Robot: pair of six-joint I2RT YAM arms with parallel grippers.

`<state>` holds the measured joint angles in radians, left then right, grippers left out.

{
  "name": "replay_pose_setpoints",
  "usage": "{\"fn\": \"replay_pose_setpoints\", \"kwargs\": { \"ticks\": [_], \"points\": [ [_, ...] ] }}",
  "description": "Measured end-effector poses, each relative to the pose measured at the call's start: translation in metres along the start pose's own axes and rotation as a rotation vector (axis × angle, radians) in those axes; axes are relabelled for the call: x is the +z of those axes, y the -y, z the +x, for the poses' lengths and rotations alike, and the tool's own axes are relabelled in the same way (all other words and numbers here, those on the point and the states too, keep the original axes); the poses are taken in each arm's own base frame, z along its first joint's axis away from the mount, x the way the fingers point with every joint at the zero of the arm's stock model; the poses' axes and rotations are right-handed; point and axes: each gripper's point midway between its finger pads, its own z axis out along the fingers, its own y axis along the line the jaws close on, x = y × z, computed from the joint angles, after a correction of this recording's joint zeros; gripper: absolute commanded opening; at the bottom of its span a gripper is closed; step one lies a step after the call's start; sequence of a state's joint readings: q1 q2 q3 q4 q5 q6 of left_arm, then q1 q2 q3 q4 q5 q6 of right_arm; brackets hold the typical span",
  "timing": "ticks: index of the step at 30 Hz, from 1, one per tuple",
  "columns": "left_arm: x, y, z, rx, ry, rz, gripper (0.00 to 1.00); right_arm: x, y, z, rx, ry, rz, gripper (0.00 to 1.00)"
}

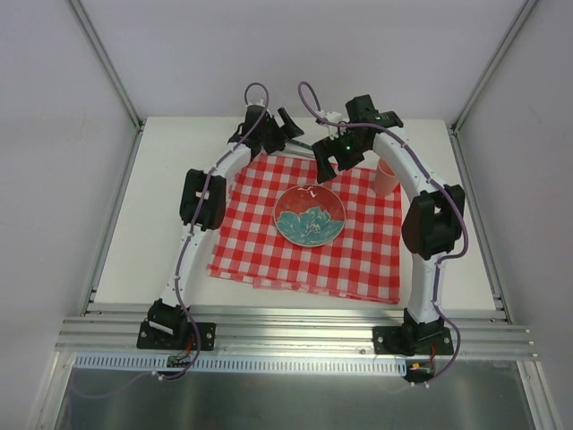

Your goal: Set the dinner table for one person

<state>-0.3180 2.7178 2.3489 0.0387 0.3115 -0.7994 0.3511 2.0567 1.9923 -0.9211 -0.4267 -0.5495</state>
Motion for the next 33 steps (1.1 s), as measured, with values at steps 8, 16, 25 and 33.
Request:
{"fn": "replay_pose_setpoints", "kwargs": {
  "ticks": [8, 16, 25, 33],
  "points": [
    [-0.024, -0.03, -0.03, 0.022, 0.012, -0.044, 0.99, 0.016, 0.006, 0.001, 0.021, -0.02, -0.005, 1.0],
    [-0.03, -0.016, -0.041, 0.146, 0.003, 0.002, 0.99, 0.015, 0.007, -0.002, 0.021, -0.012, -0.002, 1.0],
    [-0.02, 0.042, 0.012, 0.222, -0.102, 0.136, 0.99, 0.013, 0.012, -0.002, 0.028, -0.008, 0.004, 1.0],
    [-0.017, 0.043, 0.028, 0.221, -0.131, 0.136, 0.99, 0.011, 0.017, -0.001, 0.039, -0.005, 0.011, 0.99]
  ]
}}
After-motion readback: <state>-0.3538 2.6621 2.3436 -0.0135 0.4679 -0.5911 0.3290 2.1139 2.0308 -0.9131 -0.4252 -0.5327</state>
